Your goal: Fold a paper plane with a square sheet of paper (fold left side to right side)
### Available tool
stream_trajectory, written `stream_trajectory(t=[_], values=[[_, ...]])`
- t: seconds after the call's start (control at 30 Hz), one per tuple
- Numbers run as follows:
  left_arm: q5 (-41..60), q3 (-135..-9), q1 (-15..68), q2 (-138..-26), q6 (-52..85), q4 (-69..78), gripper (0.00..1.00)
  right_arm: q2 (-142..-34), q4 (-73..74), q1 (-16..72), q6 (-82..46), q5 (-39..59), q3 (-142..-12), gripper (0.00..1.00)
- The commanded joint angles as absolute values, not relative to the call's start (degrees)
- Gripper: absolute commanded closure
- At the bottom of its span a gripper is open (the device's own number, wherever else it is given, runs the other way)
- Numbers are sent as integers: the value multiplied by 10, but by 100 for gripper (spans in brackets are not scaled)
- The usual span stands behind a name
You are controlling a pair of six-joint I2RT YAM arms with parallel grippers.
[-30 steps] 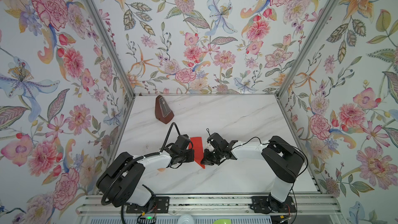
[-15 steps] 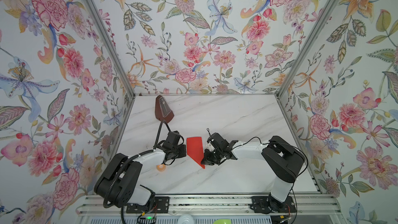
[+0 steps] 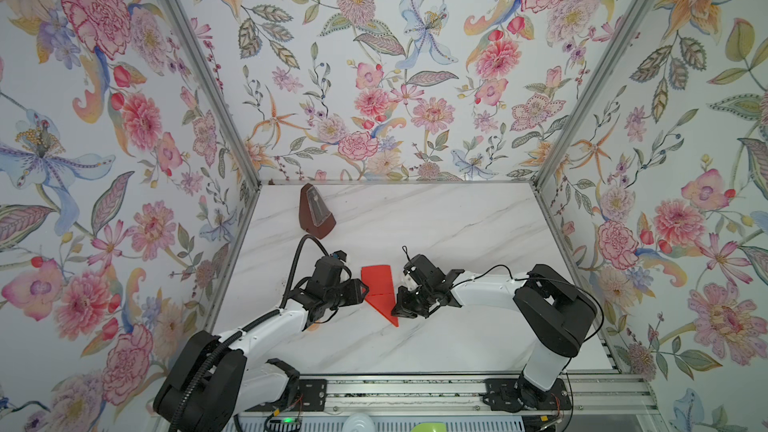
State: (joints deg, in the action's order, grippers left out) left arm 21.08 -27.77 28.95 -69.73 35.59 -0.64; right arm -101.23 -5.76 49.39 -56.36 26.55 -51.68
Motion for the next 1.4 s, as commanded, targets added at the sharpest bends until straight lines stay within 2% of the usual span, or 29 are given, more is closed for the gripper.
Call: stream_trajectory(t=[0.0,0.2,0.47,0.6,0.77,0.93,1.2,1.37], values=[[233,-265,301,-708,382,23,54,-1002,-79,490,-566,260,-518,95],[237,-259,314,-739,400,63,50,-1001,-81,490,-566,261,-523,95],[228,-265,335,-777,414,85,52,-1003,-83,491,-566,263,-523,95],[209,-258,335,-766,419,73,50,-1000,-84,491,-567,261,-521,96],[164,-261,335,-733,424,21,44,-989,-88,490,-568,258,-518,96],[169,-259,335,-738,431,22,41,-980,-90,490,-568,255,-519,96],[207,-245,341,-756,449,98,43,-978,-92,491,-569,256,-517,96],[225,-241,350,-764,460,137,50,-983,-92,491,-568,256,-519,96]])
